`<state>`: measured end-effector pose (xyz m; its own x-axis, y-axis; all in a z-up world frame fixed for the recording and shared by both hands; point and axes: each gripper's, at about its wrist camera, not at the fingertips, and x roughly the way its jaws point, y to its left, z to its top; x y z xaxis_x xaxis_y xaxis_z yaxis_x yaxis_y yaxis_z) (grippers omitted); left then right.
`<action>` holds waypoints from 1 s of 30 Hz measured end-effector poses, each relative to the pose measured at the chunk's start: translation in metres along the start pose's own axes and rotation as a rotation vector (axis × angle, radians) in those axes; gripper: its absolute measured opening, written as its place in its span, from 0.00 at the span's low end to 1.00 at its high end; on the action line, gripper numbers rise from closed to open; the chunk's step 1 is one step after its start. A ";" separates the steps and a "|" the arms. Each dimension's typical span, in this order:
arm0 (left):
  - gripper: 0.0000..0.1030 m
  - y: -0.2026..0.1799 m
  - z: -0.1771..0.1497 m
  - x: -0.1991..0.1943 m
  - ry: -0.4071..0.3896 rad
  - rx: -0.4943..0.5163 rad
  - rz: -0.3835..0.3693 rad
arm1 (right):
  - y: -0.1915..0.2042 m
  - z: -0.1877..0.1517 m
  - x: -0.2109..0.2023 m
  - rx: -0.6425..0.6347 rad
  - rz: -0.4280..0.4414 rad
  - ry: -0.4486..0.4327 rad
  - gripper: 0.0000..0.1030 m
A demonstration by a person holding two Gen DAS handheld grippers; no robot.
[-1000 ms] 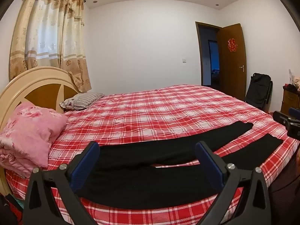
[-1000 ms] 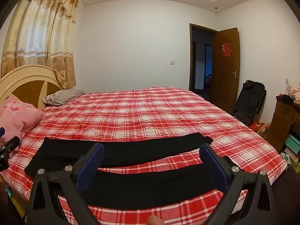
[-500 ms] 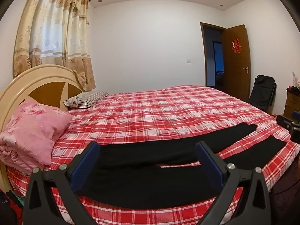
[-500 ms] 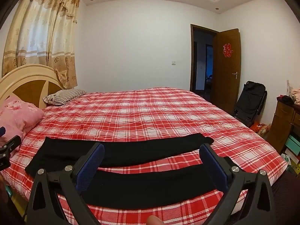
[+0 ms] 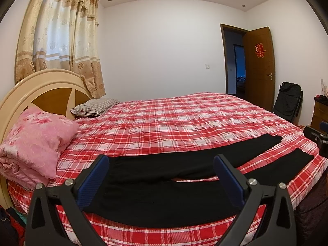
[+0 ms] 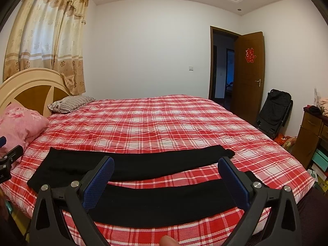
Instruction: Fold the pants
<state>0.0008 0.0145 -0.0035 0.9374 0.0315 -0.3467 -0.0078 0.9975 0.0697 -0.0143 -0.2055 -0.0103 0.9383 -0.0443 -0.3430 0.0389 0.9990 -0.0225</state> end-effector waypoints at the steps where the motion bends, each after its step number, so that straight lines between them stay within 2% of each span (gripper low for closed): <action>1: 1.00 0.000 0.000 0.000 0.001 0.000 0.000 | 0.000 0.000 0.000 0.000 0.000 -0.001 0.99; 30: 1.00 0.003 -0.001 0.001 0.001 -0.005 0.001 | 0.005 -0.004 -0.001 -0.010 0.000 0.006 0.99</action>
<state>0.0013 0.0177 -0.0044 0.9371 0.0324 -0.3475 -0.0101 0.9978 0.0657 -0.0165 -0.2004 -0.0141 0.9363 -0.0442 -0.3484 0.0353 0.9989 -0.0318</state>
